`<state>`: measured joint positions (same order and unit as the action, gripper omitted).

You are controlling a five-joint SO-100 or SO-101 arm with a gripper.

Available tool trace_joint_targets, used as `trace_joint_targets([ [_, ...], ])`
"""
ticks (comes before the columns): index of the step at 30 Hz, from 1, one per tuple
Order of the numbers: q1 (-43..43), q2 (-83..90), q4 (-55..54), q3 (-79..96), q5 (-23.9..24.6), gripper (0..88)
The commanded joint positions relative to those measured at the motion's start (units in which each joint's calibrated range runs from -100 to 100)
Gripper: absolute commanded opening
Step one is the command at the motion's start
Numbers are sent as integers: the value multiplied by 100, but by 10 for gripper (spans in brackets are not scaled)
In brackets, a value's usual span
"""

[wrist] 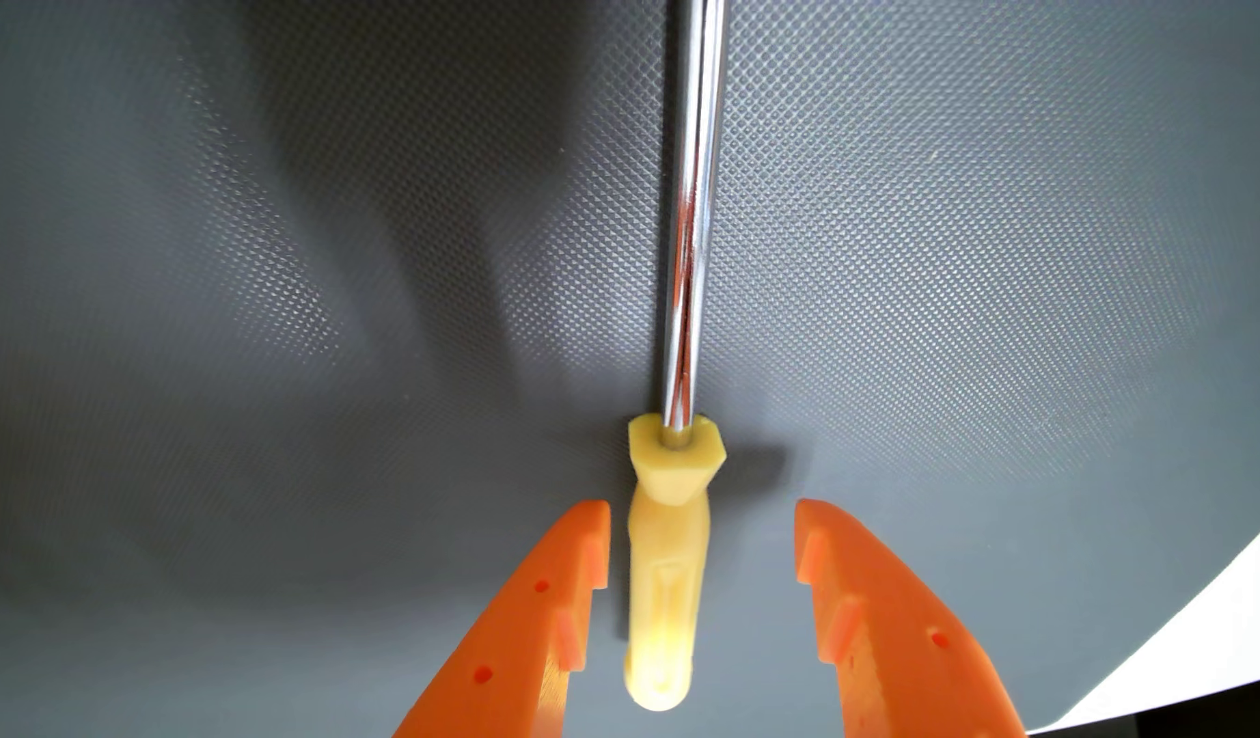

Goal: Grab the yellow screwdriver

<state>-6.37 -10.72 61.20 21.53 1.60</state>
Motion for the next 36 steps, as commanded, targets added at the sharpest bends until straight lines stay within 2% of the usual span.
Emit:
trace_joint_targets([
  [1,55,117,29,-177,-10,154],
  [21,146,24,20,264,21,158],
  [29,138,-61,-300,390,-10,158],
  [36,146,-333,-179,93,0,158],
])
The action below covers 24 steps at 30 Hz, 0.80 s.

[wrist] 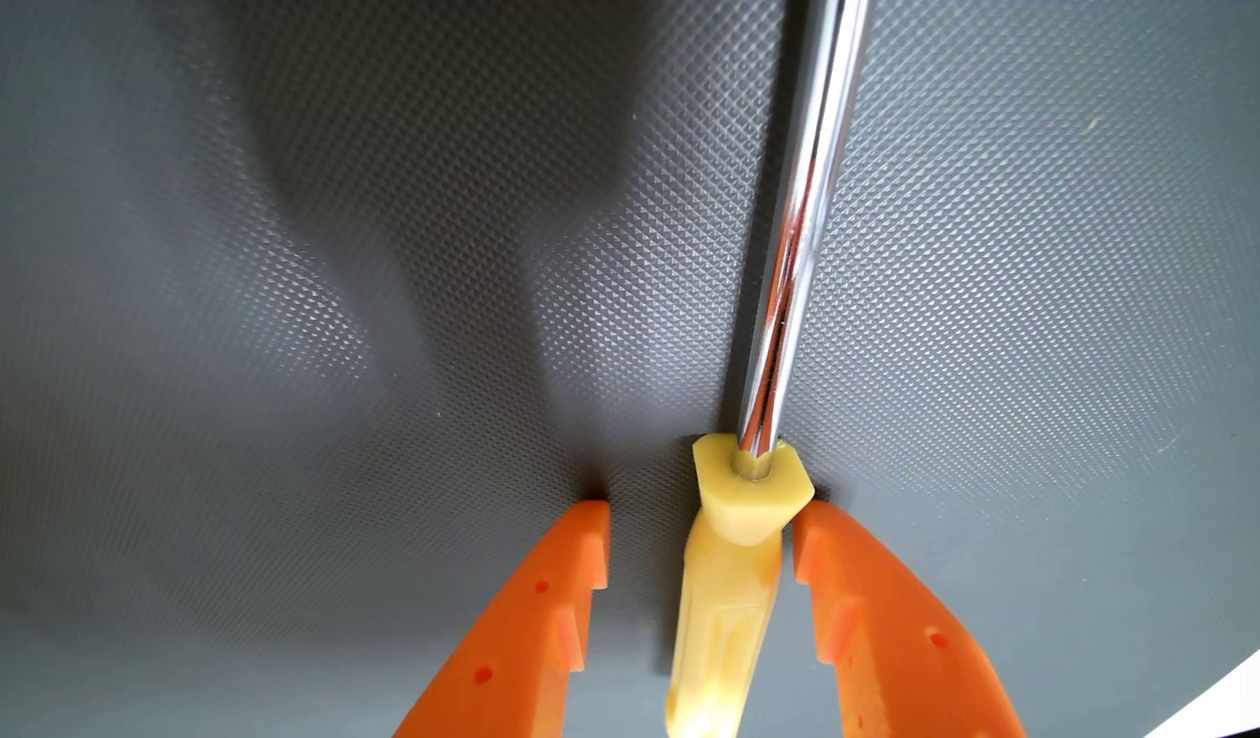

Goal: Grab the yellow screwdriver

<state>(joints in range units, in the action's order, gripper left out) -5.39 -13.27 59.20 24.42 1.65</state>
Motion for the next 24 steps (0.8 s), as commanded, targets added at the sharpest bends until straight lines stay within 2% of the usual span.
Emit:
trace_joint_targets([
  [1,49,-113,21,-250,0,158],
  [24,57,-520,290,-790,16,152],
])
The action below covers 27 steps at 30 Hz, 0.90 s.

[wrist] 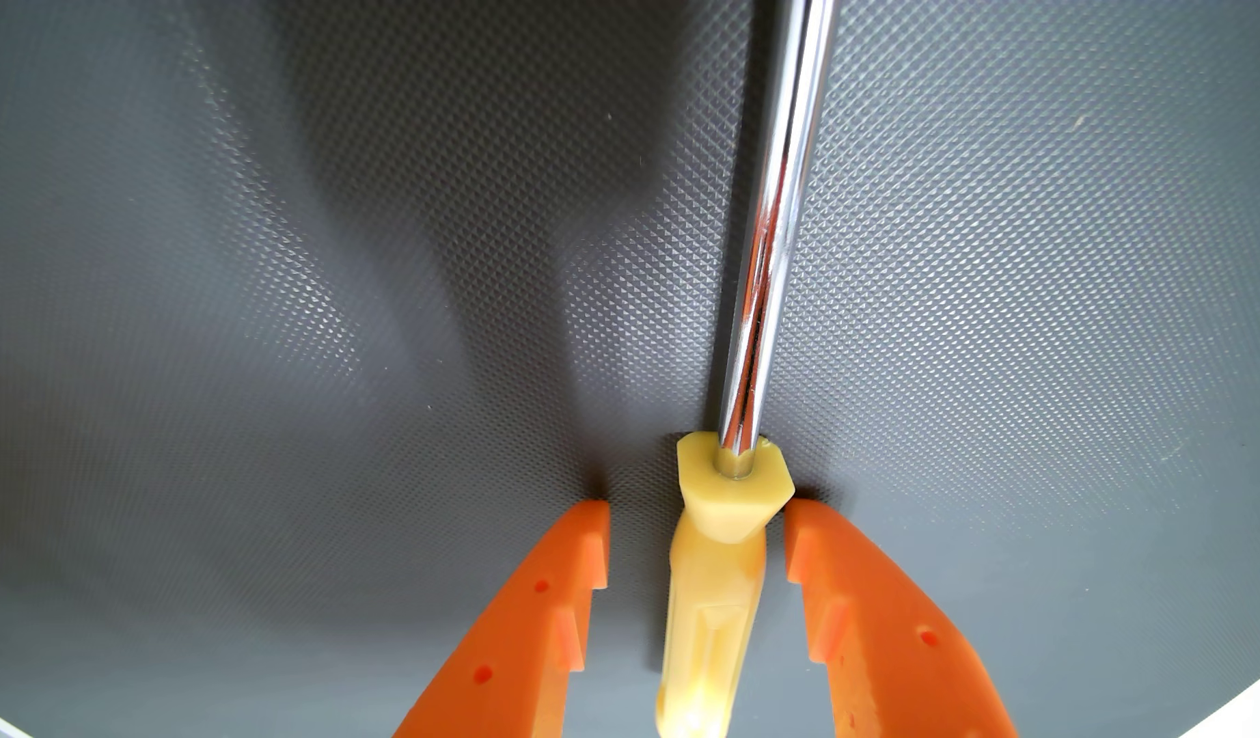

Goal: Grab the yellow screwdriver

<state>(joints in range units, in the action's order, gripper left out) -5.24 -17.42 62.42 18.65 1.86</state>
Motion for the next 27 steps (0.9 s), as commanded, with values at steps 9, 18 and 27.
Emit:
trace_joint_targets([
  [9,42,-105,-59,-212,94,16],
  [18,42,-105,-33,-212,120,20],
  [27,42,-105,-68,-212,115,33],
])
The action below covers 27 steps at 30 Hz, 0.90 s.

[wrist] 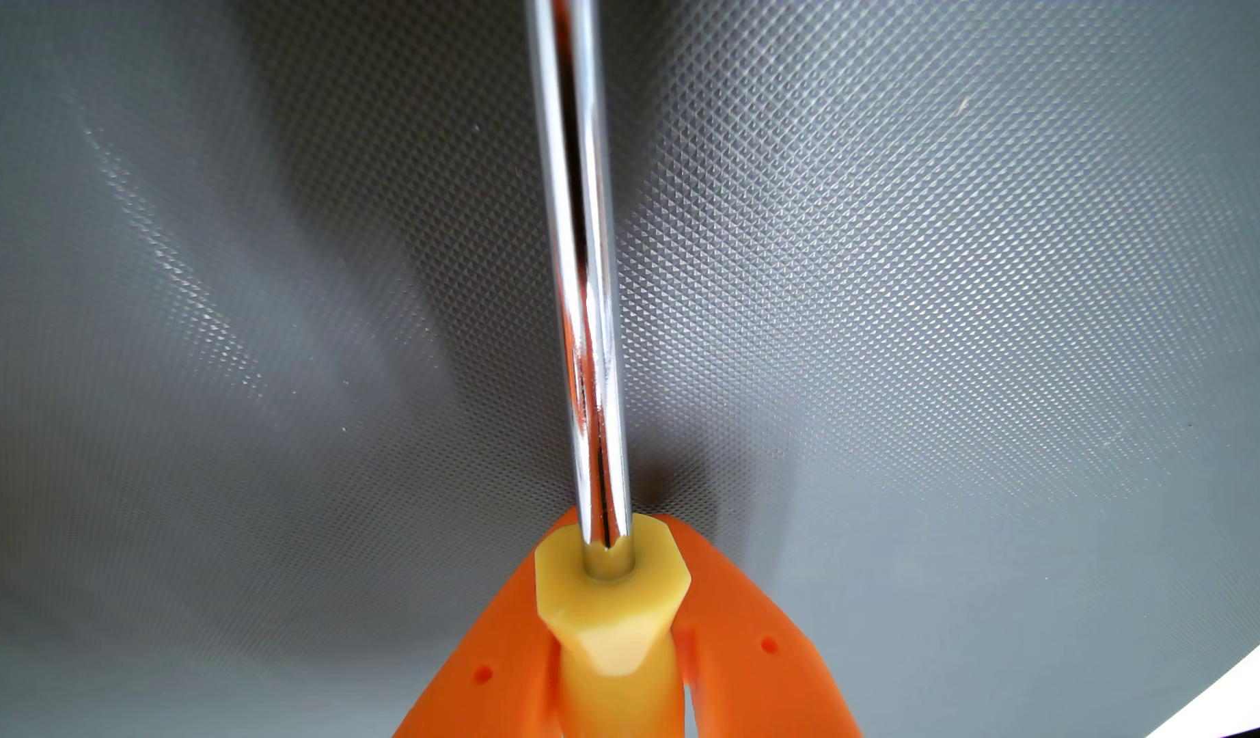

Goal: Grab the yellow screwdriver

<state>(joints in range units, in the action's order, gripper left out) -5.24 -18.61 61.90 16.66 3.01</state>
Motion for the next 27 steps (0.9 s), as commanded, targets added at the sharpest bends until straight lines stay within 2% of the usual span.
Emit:
trace_joint_targets([
  [1,42,22,-15,-14,0,49],
  [5,42,22,19,-5,-26,163],
  [7,42,22,28,-5,-26,190],
  [22,42,22,28,5,0,18],
  [27,42,22,28,41,0,8],
])
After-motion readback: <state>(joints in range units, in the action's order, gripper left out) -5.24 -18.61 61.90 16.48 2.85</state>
